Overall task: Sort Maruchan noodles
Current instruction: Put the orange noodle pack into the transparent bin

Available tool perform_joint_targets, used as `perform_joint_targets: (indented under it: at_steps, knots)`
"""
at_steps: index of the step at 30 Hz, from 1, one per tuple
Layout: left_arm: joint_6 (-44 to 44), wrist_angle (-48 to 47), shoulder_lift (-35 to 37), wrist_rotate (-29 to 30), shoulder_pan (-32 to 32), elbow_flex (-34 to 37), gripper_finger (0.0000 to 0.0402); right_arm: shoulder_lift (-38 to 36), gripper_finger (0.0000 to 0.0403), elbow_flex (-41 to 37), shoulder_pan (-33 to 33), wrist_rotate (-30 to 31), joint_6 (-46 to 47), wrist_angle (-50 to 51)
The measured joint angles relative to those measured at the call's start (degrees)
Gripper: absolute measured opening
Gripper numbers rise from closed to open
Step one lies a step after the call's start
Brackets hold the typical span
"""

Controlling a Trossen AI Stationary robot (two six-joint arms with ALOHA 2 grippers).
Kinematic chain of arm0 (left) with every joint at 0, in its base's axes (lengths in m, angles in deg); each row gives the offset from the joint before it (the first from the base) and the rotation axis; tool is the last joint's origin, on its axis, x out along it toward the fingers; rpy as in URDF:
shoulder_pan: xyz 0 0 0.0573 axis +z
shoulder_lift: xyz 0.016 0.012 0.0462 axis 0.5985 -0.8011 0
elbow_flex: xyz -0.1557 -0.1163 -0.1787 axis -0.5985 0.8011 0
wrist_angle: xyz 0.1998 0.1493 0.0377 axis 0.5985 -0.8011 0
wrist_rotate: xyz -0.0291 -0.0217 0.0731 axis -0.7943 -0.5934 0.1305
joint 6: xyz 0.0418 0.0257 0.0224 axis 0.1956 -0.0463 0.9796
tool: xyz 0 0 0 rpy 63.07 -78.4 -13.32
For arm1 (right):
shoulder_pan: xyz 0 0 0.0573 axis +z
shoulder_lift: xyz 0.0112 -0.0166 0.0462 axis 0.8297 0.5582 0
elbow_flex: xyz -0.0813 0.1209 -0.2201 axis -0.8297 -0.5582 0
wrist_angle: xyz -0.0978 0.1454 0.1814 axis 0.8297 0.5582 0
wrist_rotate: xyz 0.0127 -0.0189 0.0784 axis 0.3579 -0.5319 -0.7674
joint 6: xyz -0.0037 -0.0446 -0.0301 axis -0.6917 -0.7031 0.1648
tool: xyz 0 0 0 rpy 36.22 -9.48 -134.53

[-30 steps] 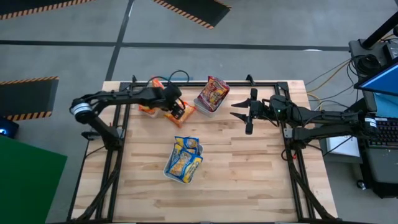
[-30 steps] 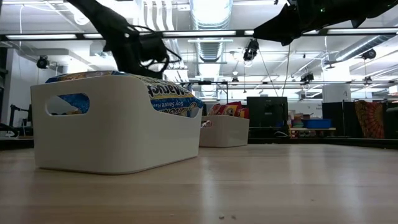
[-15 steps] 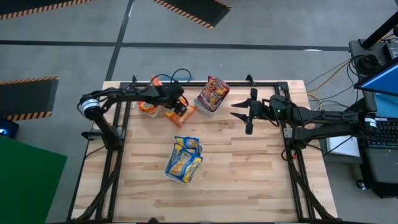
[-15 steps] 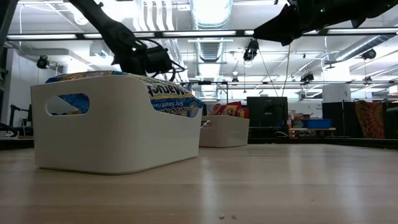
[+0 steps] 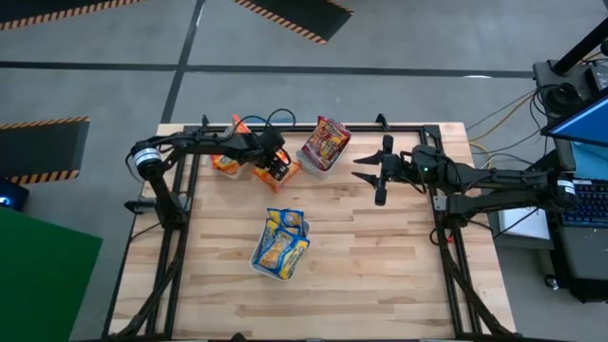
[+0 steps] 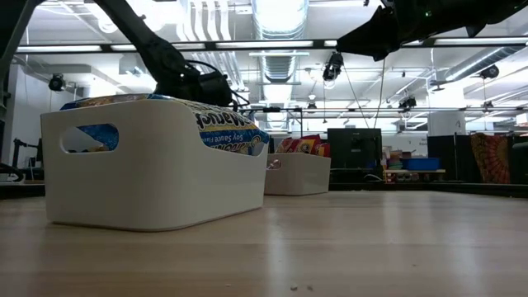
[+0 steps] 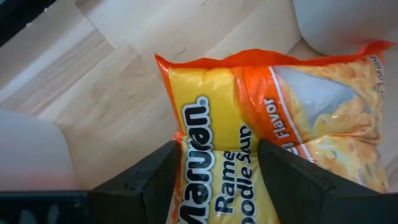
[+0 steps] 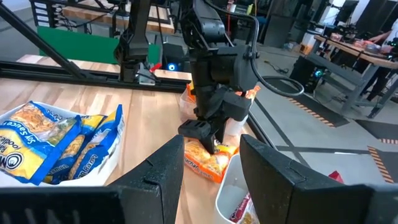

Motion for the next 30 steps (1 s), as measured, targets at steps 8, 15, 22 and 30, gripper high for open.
perform_joint_targets:
  at_steps: [8, 15, 22, 30]
  knots:
    - [1.72, -0.48, 0.55, 0.07, -0.73, -0.02, 0.0082, -0.01, 0.0146, 0.0, 0.01, 0.0, -0.49, 0.01]
    - [2.14, -1.49, 3.02, 0.97, -2.83, 0.1, 0.0008, 0.0, 0.0146, 0.0, 0.01, 0.0, -0.5, 0.02]
    - [8.62, -2.1, 11.2, 6.08, -6.67, 0.2, 0.0, -0.01, 0.0146, -0.01, 0.0, 0.0, -0.51, 0.04]
    - [11.75, -10.07, 24.33, 16.23, -7.67, -0.17, 0.0, -0.01, 0.0146, -0.02, 0.01, 0.0, -0.51, 0.07]
